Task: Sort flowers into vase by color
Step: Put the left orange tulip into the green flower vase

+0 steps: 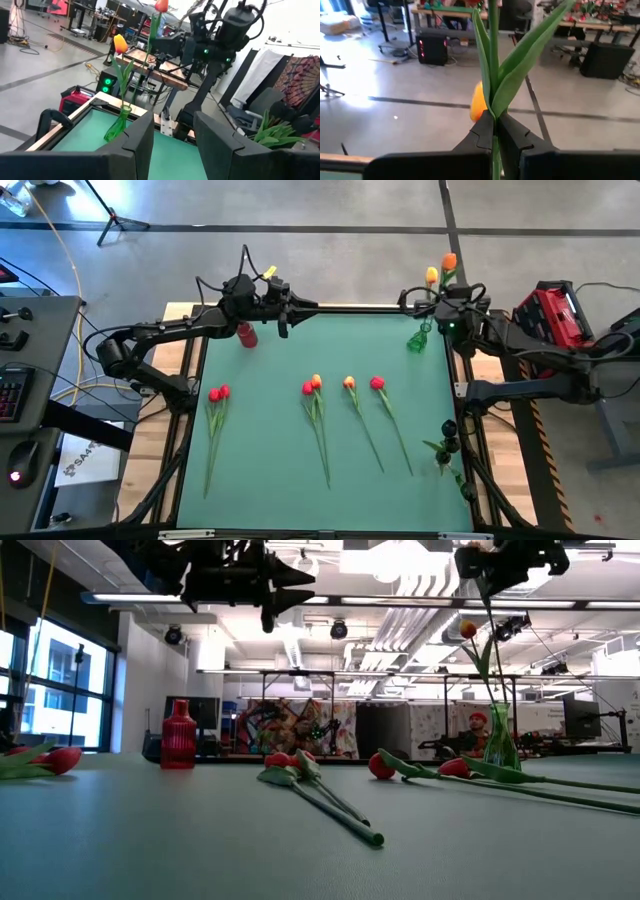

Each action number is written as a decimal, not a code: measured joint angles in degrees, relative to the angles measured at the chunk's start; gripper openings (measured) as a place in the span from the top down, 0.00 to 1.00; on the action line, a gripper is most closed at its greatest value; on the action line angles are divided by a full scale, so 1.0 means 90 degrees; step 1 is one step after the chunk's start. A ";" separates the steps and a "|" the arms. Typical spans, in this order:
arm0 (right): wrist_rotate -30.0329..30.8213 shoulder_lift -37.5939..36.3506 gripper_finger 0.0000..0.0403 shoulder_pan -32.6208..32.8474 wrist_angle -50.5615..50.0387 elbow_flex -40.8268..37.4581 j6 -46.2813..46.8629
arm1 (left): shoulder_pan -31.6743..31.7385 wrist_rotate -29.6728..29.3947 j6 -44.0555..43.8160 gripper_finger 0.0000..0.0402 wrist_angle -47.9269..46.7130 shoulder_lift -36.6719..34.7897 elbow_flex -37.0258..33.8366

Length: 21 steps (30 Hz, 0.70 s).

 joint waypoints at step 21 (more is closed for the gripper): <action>-0.0712 0.0000 0.68 -0.0411 0.0128 -0.0717 0.1179 | 0.0001 0.0090 -0.0081 0.69 -0.0123 0.0000 0.0000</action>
